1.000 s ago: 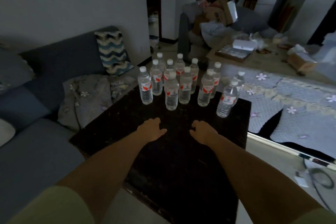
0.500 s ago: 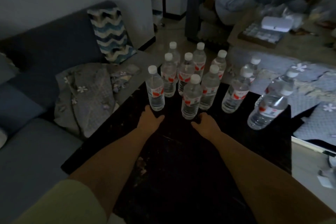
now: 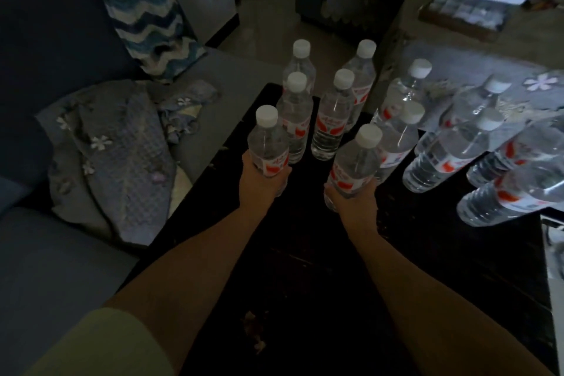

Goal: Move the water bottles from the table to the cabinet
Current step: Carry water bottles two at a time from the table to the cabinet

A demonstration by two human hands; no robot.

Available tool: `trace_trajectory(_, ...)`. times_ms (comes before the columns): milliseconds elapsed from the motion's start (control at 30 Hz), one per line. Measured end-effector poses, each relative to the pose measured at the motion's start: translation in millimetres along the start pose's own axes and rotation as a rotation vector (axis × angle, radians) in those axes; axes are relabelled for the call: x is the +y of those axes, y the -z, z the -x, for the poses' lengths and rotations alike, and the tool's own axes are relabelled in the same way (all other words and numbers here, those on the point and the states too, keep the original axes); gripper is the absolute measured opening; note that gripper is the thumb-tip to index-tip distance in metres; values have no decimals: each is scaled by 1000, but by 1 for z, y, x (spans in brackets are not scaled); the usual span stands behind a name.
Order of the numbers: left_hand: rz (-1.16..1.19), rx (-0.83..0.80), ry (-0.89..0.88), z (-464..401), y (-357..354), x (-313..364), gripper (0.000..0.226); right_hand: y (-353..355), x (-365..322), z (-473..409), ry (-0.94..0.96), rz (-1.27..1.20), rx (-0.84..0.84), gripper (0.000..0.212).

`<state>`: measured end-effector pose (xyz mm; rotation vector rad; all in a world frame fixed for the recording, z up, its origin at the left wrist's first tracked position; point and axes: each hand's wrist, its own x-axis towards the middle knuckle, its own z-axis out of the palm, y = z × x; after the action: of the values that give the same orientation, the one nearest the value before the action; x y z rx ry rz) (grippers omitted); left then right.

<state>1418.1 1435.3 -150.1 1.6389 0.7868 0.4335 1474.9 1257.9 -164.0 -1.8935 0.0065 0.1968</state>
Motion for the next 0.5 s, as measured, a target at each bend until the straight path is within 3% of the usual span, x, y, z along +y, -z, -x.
trace_trajectory(300,-103,-50,-4,2,9,0,62,7,-1,5,36,97,-39,80)
trace_trajectory(500,-210,-279,43,26,9,8,73,30,-1,36,-22,110,-77,74)
